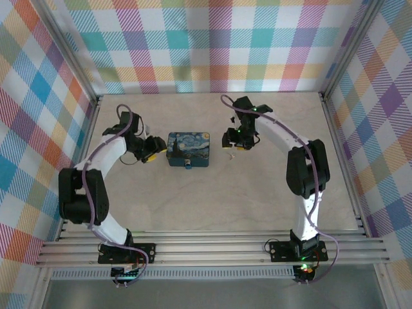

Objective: Unlock a padlock with a key

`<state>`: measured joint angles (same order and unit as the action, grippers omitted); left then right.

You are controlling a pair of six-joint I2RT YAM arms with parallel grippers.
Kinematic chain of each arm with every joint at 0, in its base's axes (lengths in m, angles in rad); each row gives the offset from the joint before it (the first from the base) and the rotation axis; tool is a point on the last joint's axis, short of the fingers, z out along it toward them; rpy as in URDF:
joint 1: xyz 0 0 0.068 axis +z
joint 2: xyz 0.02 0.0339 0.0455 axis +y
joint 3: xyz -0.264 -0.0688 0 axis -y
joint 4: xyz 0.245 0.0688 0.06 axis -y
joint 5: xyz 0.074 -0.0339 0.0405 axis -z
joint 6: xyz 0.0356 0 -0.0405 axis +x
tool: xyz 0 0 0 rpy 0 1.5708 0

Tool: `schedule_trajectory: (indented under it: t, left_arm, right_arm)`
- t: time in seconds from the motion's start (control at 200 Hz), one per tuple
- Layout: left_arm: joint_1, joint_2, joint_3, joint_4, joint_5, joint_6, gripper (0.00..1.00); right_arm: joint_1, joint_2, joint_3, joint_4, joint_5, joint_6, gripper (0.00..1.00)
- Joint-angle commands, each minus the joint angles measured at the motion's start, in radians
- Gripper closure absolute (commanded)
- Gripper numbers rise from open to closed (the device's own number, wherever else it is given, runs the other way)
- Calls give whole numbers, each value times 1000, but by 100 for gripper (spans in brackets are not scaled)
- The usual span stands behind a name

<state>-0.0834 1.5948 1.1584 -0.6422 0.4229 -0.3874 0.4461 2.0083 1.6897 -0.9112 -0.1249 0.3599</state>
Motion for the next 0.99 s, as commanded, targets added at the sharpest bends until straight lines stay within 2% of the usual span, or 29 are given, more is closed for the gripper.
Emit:
schedule_trajectory:
  t: [0.0, 0.115, 0.27, 0.62, 0.735, 0.99]
  left_arm:
    - [-45, -69, -76, -43, -46, 4, 43]
    - [-97, -123, -146, -14, -60, -32, 43]
    - [-147, -157, -209, 20, -65, -79, 44]
    - [-161, -111, -186, 12, -79, -75, 44]
    - [-164, -93, -169, 9, -81, -73, 44]
    - [-180, -100, -169, -1, -88, -77, 44]
  right_arm:
    - [12, 83, 60, -67, 75, -72, 45]
    - [11, 176, 160, -120, 83, -152, 46]
    - [12, 275, 260, -178, 154, -223, 48]
    - [29, 353, 258, -225, 260, -312, 52]
    - [37, 331, 198, -208, 243, -312, 60]
    - [40, 220, -3, -112, 131, -314, 84]
